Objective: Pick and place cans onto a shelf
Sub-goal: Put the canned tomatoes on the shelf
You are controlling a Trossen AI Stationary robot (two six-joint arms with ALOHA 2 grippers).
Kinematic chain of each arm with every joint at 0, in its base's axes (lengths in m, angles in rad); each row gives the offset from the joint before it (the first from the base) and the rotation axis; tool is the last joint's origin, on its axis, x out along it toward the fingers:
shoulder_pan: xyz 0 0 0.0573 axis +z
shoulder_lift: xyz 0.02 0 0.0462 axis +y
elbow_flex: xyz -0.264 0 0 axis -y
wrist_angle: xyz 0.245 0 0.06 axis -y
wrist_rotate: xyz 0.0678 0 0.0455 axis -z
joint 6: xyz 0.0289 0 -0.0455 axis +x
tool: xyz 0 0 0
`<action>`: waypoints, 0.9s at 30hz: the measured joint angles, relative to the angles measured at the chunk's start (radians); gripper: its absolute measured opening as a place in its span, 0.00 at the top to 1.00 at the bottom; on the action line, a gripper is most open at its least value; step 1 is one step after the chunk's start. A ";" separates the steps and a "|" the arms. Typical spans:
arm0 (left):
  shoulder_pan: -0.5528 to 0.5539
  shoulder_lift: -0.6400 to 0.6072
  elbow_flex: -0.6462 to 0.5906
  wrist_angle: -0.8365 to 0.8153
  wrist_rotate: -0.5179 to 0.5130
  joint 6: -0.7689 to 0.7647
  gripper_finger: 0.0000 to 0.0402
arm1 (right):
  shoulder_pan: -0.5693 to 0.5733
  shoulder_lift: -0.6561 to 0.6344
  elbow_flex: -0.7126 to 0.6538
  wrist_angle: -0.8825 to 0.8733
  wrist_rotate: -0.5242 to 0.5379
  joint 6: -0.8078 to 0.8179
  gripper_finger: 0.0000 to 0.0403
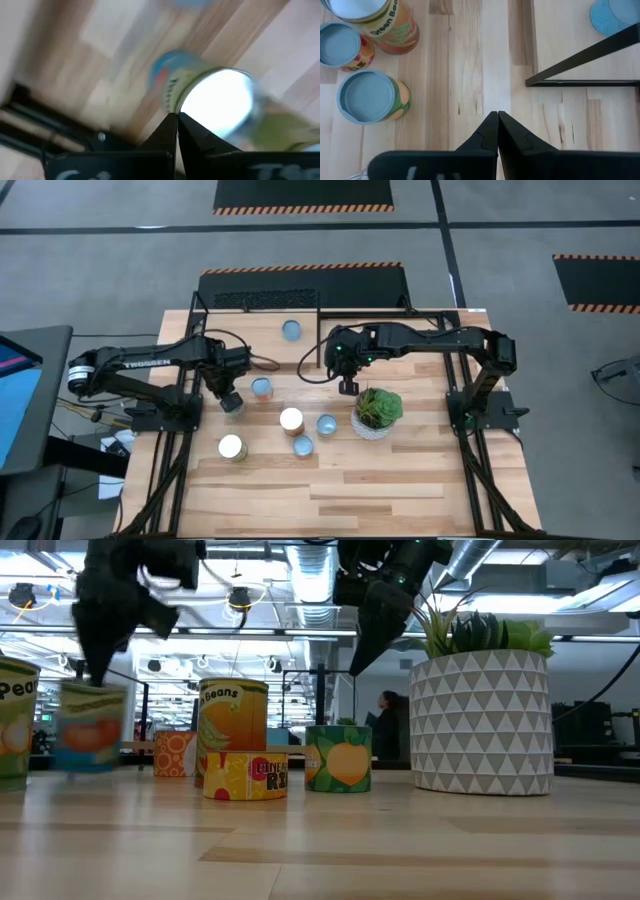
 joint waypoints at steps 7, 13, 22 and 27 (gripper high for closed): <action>0.028 0.002 0.209 -0.062 -0.107 0.049 1.00 | 0.006 0.000 0.000 -0.025 0.000 0.000 0.95; 0.148 0.001 0.384 -0.069 -0.328 0.138 1.00 | 0.023 0.000 0.000 -0.037 0.000 0.000 0.93; 0.465 0.084 0.442 -0.014 -0.349 0.265 1.00 | 0.042 0.000 0.000 -0.041 0.000 0.000 0.95; 0.589 0.194 0.442 0.072 -0.320 0.384 1.00 | 0.050 0.000 0.000 -0.041 0.000 0.000 0.94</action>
